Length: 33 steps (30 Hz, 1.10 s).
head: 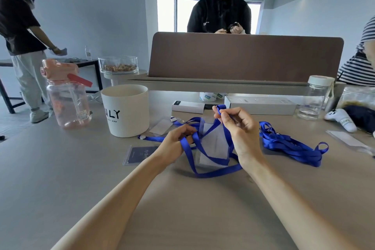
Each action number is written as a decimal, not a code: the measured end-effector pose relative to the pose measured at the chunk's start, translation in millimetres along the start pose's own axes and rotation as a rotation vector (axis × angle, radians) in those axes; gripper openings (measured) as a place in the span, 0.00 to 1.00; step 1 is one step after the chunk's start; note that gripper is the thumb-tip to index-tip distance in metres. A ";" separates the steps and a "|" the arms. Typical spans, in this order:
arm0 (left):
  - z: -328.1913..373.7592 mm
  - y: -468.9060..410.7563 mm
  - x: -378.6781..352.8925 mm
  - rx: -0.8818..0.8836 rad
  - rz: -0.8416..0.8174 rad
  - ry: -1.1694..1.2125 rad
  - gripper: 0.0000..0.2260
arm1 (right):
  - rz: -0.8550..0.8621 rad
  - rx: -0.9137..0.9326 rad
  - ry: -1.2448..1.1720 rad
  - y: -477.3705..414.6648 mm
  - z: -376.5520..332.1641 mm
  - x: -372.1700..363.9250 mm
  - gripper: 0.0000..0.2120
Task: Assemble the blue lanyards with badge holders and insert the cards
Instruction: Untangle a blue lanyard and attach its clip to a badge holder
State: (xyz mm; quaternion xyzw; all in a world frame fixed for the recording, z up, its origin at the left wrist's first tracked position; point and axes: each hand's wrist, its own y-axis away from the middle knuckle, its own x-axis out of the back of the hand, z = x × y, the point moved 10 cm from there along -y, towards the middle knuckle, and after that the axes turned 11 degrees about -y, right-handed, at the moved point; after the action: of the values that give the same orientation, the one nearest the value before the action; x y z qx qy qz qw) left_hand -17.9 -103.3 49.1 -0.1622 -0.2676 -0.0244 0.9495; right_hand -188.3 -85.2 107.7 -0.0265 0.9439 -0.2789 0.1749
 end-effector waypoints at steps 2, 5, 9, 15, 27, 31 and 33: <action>3.3 0.1 -4.4 -0.025 -0.013 -0.013 0.11 | -0.004 0.002 0.009 -0.1 -0.3 0.2 0.05; 4.9 -0.5 -8.3 -0.033 -0.027 0.037 0.11 | -0.009 0.008 0.007 -0.2 1.0 -0.1 0.05; -0.1 -2.1 -12.1 -0.047 -0.024 -0.073 0.17 | -0.007 0.006 -0.006 -0.6 2.1 0.0 0.04; -0.5 -4.8 0.5 -0.076 0.072 -0.057 0.21 | -0.046 0.171 0.434 4.6 -4.3 -3.4 0.01; 6.9 -5.3 4.3 -0.186 0.152 -0.207 0.21 | -0.074 0.166 0.804 -5.5 8.8 3.4 0.17; 3.8 -6.9 8.9 -0.128 0.162 -0.082 0.19 | -0.046 -0.043 0.649 -9.4 18.3 12.2 0.09; 5.7 -6.5 10.0 -0.134 0.170 -0.146 0.19 | 0.013 -0.102 0.577 -9.8 20.4 19.1 0.07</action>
State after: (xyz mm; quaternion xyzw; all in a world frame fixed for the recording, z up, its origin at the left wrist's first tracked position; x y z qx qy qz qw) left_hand -13.1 -107.2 60.8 -0.2489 -0.3188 0.0501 0.9132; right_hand -199.6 -106.8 90.9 0.0511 0.9676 -0.2259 -0.1006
